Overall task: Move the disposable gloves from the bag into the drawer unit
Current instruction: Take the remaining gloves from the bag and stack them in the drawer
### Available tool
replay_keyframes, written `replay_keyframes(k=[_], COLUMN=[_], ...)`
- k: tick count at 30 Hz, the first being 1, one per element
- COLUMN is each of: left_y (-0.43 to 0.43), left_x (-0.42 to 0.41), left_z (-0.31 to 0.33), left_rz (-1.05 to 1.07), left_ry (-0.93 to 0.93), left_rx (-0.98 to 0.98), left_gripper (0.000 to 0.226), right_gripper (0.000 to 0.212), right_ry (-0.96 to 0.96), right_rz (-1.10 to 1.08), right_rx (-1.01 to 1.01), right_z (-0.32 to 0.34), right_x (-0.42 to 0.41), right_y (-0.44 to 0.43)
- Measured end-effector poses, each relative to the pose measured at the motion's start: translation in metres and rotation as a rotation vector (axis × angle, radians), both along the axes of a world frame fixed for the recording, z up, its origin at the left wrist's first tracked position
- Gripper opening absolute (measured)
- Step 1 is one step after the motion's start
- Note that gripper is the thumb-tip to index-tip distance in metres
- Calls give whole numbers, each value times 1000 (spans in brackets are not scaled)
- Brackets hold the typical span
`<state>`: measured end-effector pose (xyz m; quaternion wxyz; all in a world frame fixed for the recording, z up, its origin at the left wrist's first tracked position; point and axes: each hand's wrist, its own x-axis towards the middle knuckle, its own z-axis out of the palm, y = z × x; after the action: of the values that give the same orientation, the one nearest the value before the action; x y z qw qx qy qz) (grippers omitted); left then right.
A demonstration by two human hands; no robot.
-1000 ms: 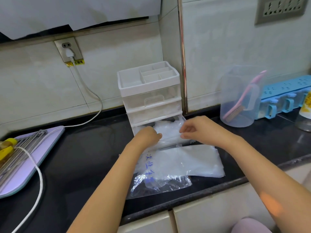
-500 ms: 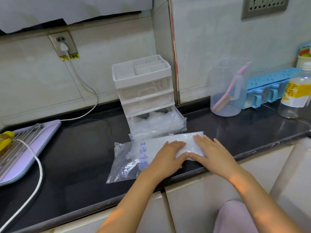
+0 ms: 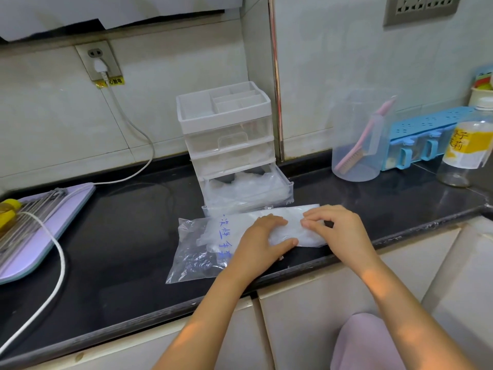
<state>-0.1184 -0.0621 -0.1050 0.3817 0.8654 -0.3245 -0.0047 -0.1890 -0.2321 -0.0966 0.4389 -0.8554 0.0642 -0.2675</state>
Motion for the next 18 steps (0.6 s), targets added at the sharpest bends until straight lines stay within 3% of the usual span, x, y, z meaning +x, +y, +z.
replay_keyframes(k=[4,9,13,18], left_y=[-1,-1,0,1], left_x=[0,4,6,6], left_z=[-1,-2,-5,-6], left_rz=[2,43,70,70], left_ry=[-41,-2,27,28], left_rx=[42,26,19,14], left_gripper=[37,33,41,44], right_gripper=[5,12,8,7], right_ry=[-25,12,-8,-169], right_rz=[33,70,41,38], right_rx=[-184,-274,-276,-244], right_z=[26,61,83,112], right_x=[11,20,18,13], right_y=[3,5,2,-3])
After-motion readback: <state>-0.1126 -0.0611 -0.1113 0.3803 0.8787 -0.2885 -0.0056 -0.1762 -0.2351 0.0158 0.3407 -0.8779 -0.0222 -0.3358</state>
